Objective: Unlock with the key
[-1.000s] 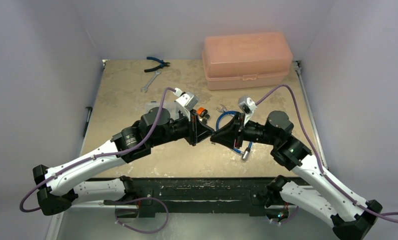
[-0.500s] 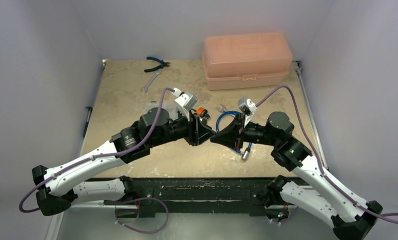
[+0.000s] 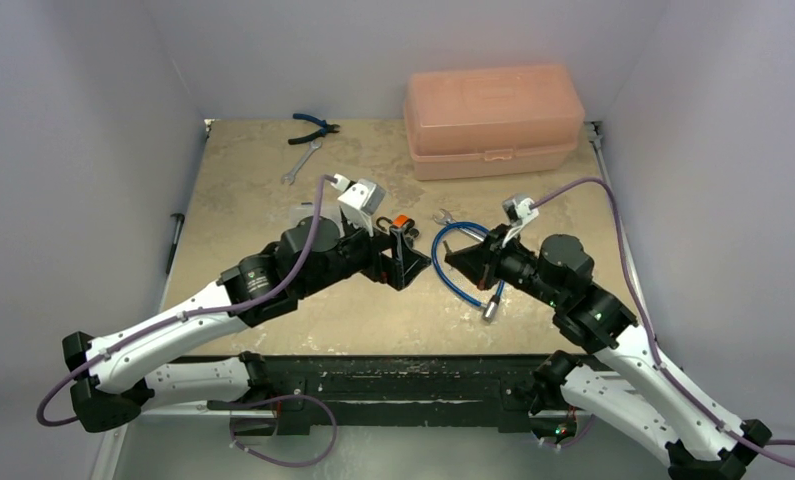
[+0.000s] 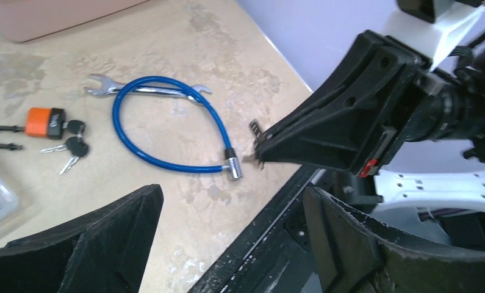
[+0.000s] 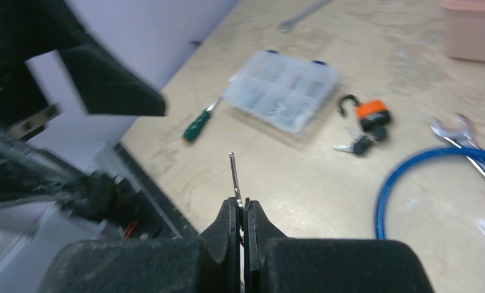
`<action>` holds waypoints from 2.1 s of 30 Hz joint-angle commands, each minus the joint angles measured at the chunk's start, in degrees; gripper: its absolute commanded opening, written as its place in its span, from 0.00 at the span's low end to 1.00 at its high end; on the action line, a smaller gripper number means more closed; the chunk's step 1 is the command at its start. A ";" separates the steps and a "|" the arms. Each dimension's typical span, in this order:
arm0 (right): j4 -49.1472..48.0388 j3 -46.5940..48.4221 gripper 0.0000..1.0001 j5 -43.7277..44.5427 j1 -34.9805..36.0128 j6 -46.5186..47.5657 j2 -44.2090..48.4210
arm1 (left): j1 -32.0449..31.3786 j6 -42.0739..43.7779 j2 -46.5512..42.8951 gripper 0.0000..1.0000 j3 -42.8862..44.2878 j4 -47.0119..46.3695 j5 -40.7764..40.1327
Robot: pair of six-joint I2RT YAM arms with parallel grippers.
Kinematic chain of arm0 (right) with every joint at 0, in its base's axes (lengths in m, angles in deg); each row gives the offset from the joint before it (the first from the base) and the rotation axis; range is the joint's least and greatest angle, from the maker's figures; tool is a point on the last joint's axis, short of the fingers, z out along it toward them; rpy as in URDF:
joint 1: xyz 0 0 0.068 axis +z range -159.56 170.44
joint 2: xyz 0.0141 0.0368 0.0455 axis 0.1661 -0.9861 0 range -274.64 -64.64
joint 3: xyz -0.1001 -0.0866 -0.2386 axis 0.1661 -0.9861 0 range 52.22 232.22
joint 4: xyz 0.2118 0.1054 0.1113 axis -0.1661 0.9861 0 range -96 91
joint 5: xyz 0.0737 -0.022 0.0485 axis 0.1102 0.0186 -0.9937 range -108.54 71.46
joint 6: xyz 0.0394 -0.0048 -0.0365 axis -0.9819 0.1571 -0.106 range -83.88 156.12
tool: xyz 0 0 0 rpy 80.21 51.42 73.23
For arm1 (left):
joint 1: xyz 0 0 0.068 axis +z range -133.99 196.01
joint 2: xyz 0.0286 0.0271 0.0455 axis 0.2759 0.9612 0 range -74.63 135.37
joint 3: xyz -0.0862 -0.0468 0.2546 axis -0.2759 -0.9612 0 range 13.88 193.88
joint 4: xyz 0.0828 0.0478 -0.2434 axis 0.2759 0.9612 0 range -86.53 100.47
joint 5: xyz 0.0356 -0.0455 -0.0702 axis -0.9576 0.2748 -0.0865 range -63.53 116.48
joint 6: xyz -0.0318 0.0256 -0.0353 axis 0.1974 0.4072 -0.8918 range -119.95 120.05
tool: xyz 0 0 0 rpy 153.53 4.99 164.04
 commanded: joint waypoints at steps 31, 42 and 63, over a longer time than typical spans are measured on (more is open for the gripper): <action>18.79 -0.71 0.00 35.23 0.05 -13.13 7.20 | 6.94 -9.70 61.66 0.56 33.83 16.44 -12.29; 17.99 -1.40 0.00 33.89 0.06 -12.64 6.91 | 8.73 -10.66 70.07 0.43 37.66 16.65 -10.82; 16.63 -1.63 0.00 33.76 0.08 -12.85 6.15 | 7.69 -19.22 48.97 0.00 18.30 -0.06 -4.17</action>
